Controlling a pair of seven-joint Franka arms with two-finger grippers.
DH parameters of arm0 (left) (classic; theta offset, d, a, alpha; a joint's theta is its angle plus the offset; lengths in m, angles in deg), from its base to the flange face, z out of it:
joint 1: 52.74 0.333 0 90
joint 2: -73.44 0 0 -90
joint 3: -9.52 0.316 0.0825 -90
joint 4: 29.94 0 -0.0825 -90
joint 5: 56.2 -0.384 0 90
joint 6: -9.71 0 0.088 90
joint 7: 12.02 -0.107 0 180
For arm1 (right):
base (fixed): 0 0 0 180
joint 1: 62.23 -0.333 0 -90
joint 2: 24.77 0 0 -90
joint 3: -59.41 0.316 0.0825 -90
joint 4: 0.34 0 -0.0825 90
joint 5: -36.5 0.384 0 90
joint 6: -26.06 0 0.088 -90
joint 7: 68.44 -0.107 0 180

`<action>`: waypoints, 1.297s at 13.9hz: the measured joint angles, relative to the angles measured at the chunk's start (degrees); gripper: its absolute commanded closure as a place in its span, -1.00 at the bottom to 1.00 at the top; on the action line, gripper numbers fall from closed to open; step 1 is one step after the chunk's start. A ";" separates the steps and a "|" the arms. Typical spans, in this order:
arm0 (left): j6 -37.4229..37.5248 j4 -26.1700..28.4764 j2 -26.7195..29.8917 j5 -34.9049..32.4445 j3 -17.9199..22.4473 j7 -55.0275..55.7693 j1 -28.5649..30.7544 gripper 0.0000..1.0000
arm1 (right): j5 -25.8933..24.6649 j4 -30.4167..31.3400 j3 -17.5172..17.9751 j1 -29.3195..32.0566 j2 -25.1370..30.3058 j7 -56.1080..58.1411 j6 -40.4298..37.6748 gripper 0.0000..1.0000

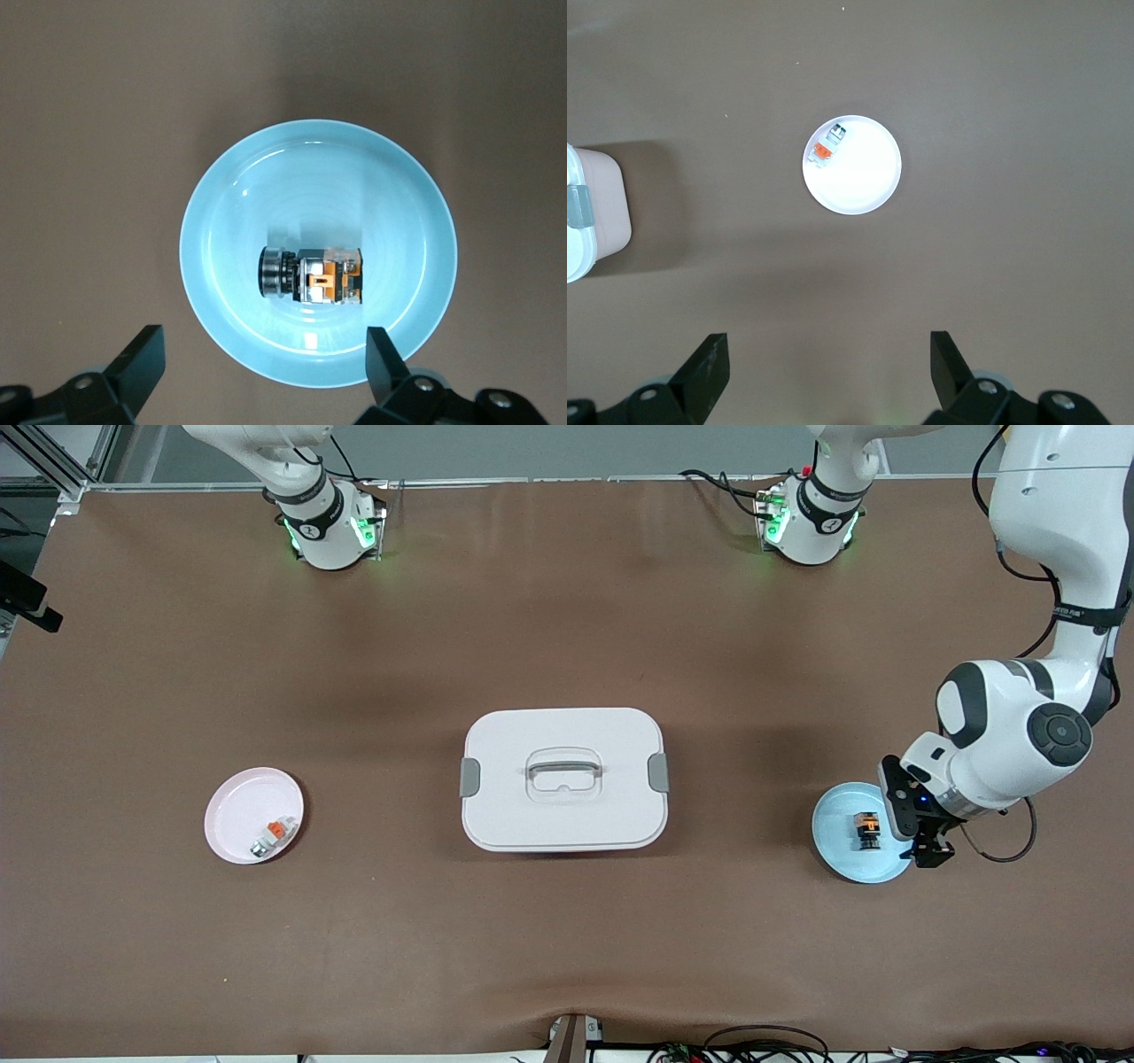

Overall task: Transfer orange switch to right arm and place
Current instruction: 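Lower the left gripper and grasp the black switch block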

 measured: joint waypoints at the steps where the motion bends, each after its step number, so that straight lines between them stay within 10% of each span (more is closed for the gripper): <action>1: -0.77 -0.01 -0.44 0.00 0.00 -1.74 0.00 -1.00 | 0.00 0.00 0.00 0.00 0.00 0.00 0.01 -1.00; 18: -4.61 0.11 -5.98 0.00 0.00 -3.73 0.04 -1.00 | 0.00 0.00 0.13 -0.04 0.00 0.00 0.01 -1.00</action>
